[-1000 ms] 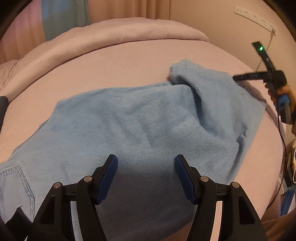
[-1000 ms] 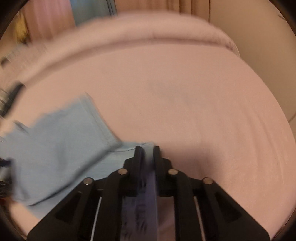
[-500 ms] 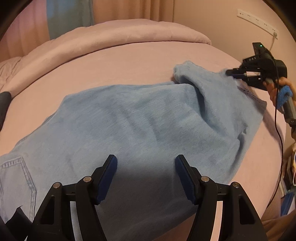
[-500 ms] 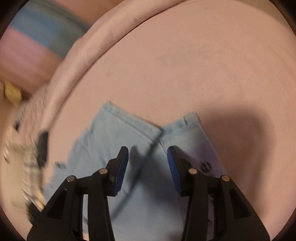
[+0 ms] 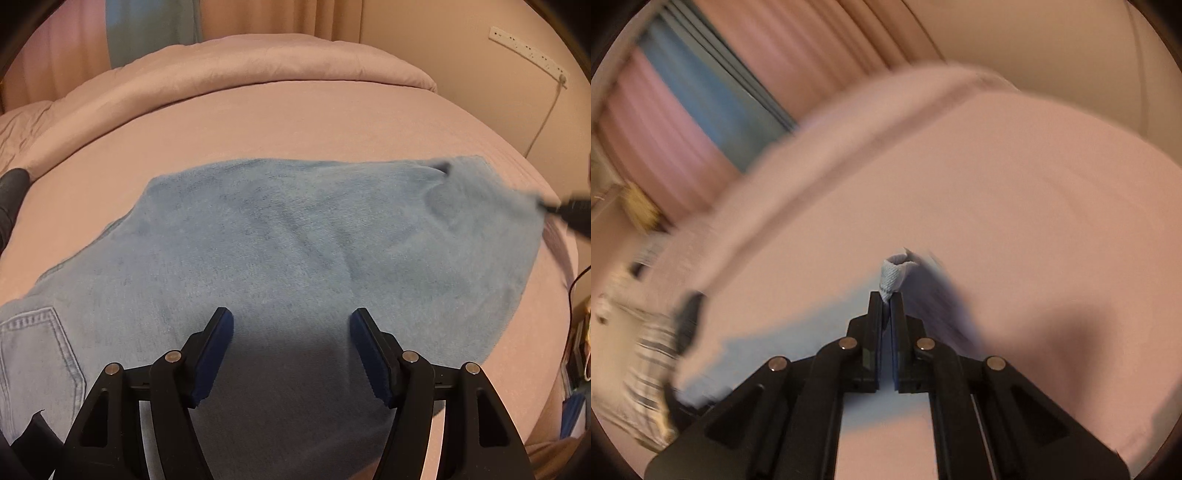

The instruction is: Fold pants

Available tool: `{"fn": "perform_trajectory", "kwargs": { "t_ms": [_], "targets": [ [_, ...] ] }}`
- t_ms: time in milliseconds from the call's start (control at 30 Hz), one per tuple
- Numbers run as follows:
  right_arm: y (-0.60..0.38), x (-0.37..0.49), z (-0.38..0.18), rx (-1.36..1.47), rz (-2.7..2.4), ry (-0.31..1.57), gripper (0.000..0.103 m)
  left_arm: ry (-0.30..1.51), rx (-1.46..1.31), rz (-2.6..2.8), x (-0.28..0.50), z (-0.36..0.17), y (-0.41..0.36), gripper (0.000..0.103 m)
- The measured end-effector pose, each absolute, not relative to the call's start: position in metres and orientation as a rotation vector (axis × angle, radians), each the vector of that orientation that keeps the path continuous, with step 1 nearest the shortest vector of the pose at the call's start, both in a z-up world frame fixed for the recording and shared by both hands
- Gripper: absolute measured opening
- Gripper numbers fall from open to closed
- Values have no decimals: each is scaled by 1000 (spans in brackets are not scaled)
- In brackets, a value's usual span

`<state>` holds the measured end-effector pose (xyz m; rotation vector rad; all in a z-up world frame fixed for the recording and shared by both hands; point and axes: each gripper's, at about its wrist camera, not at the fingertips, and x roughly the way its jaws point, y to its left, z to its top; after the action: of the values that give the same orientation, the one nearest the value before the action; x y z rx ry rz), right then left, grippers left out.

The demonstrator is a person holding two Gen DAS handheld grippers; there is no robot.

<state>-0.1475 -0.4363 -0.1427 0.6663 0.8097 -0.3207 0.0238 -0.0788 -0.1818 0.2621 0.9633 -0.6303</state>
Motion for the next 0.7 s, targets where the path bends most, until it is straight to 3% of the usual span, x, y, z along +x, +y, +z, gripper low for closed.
{"fn": "perform_trajectory", "kwargs": {
  "t_ms": [100, 167, 200, 400, 567, 700],
  "targets": [
    [-443, -153, -173, 693, -339, 922, 7, 961, 290, -606, 24, -176, -78, 66],
    [-447, -156, -155, 619, -393, 893, 23, 943, 307, -591, 24, -169, -76, 66],
    [-444, -154, -142, 541, -435, 872, 40, 927, 313, -592, 24, -165, -75, 66],
    [-409, -97, -101, 186, -119, 865, 41, 881, 363, -596, 40, -149, -86, 66],
    [-364, -13, -121, -252, 164, 1020, 37, 898, 359, -578, 53, -150, -92, 66],
    [-344, 34, -134, -341, 349, 1141, 39, 927, 361, -582, 54, -157, -98, 66]
  ]
}}
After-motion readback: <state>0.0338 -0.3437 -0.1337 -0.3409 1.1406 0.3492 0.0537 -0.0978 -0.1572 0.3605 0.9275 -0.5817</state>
